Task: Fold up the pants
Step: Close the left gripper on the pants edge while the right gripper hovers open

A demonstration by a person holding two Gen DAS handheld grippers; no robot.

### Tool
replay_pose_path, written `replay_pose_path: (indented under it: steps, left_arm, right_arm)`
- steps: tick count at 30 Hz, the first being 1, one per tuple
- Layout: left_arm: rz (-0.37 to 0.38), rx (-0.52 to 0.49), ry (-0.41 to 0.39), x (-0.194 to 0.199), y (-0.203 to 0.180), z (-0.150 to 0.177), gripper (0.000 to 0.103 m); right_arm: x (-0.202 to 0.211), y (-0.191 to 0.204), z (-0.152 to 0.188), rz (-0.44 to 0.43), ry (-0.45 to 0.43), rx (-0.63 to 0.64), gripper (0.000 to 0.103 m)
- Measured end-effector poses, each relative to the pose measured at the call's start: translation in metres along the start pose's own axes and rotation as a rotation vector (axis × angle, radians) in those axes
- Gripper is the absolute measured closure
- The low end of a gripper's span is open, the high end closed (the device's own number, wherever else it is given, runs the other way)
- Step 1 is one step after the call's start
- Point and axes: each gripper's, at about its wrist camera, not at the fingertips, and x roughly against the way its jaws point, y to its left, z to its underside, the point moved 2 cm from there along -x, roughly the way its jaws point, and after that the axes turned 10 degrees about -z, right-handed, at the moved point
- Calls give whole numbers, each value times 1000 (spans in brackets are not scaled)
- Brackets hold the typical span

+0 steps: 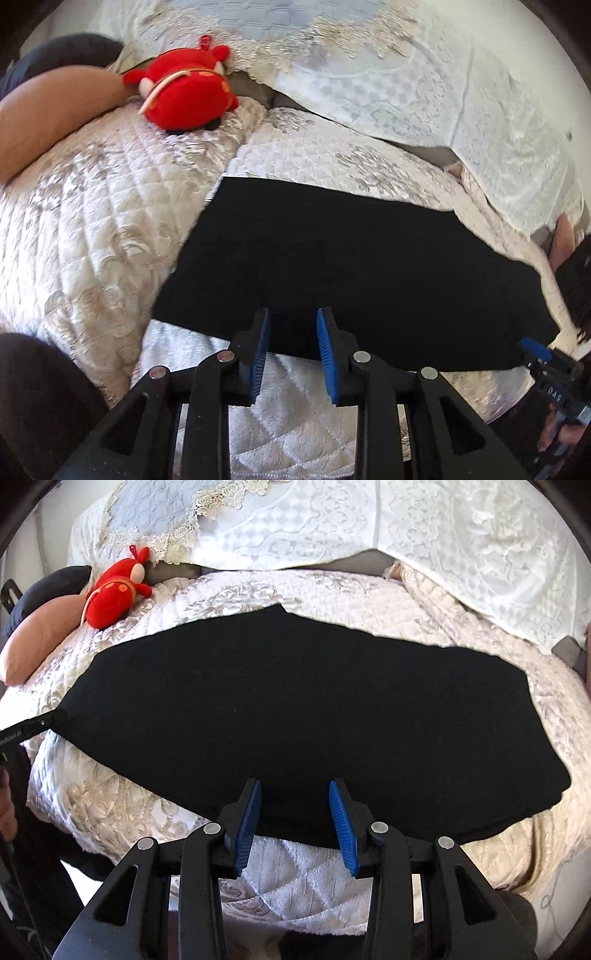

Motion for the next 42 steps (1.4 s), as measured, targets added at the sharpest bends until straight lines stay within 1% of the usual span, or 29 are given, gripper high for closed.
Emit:
replay_pose_path:
  steps: [2, 5, 7, 8, 9, 13, 15, 20, 23, 25, 29, 32, 34, 35, 36, 37, 42]
  left_arm:
    - [-8, 38, -5, 5, 11, 0, 74]
    - [9, 94, 15, 8, 27, 5, 72]
    - [14, 124, 25, 10, 36, 10, 70]
    - [18, 134, 27, 10, 39, 12, 66]
    - [21, 151, 33, 9, 43, 14, 65]
    - [35, 215, 63, 1, 52, 17, 63]
    - [57, 248, 74, -3, 56, 19, 59]
    - [68, 309, 59, -11, 64, 18, 52]
    - [73, 342, 49, -17, 66, 15, 51]
    - [73, 343, 38, -20, 65, 12, 50]
    - [52, 336, 4, -25, 61, 8, 50]
    - [59, 344, -5, -24, 60, 6, 51]
    - [60, 350, -12, -23, 61, 6, 60]
    - [57, 357, -14, -23, 62, 5, 67]
    - [59, 365, -16, -23, 64, 6, 70]
    - [64, 369, -16, -22, 65, 6, 72]
    - [74, 378, -24, -28, 62, 4, 72]
  right_arm:
    - [5, 3, -3, -9, -10, 5, 64]
    - [8, 6, -5, -5, -13, 12, 63]
    - [8, 9, -6, -13, -15, 15, 63]
    - [7, 11, -6, -14, -16, 21, 63]
    - [7, 13, -7, -15, -16, 26, 63]
    - [4, 19, -11, -27, -13, 39, 63]
    - [5, 21, -14, -27, -20, 47, 63]
    - [5, 20, -17, -18, -21, 49, 63]
    - [5, 20, -18, -15, -18, 50, 63]
    - [5, 20, -18, -16, -20, 50, 63]
    - [4, 21, -19, -14, -17, 50, 63]
    - [4, 21, -20, -15, -19, 50, 63]
    - [4, 21, -21, -14, -20, 52, 63]
    - [4, 20, -21, -13, -21, 52, 63]
    - [4, 20, -22, -13, -22, 50, 63]
    - [4, 19, -22, -13, -24, 47, 63]
    - [3, 14, -22, -14, -24, 32, 63]
